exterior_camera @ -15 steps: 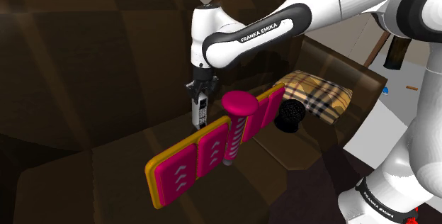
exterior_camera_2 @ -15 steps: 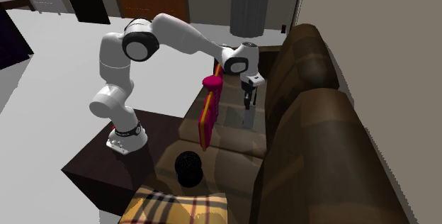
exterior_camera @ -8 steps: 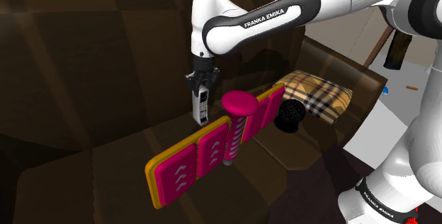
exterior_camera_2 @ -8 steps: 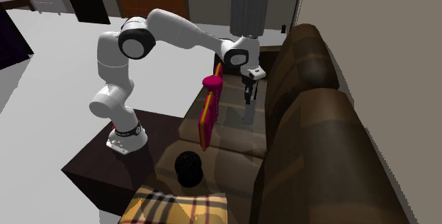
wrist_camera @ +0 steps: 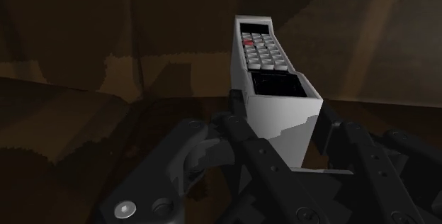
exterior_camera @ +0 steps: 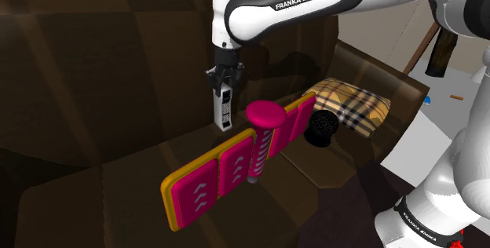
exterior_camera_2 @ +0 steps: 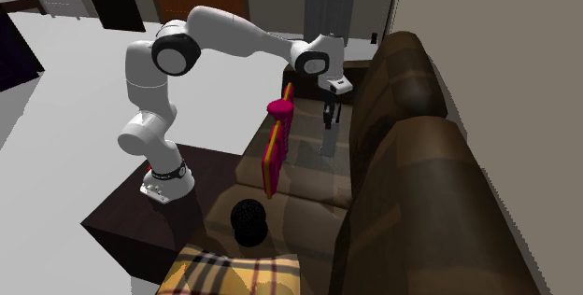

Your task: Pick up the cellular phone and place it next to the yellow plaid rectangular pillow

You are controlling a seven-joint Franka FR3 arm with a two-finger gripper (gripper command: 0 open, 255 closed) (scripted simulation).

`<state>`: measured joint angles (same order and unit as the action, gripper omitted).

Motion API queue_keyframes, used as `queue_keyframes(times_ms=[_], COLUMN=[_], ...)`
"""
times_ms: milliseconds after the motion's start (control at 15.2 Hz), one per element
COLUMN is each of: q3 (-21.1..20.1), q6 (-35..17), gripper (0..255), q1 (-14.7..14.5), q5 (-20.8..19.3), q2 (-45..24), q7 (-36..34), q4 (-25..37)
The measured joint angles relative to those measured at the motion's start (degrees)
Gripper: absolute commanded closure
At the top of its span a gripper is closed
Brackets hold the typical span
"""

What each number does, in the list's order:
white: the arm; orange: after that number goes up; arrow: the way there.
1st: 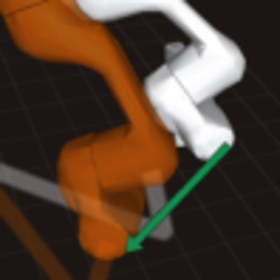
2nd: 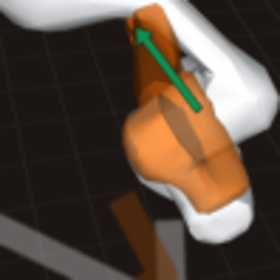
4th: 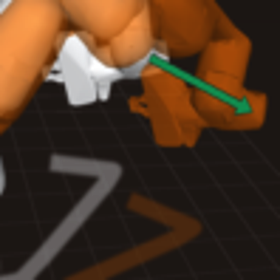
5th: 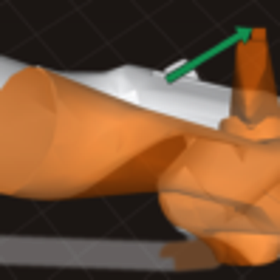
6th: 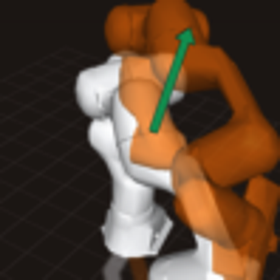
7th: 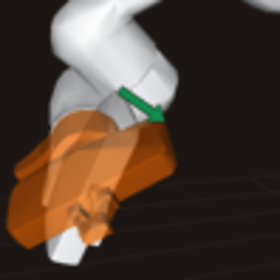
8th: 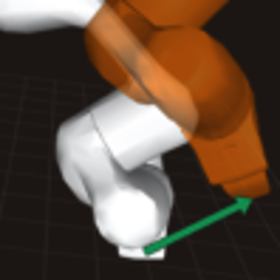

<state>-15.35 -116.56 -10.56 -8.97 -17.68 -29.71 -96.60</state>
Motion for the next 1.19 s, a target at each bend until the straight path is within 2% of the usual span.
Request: queue_keyframes(times_ms=[1188], q3=[-0.4], q6=[13.2], gripper=[255], q1=[-0.3], q5=[0.9], q2=[1.5], q7=[1.3], q4=[11.8])
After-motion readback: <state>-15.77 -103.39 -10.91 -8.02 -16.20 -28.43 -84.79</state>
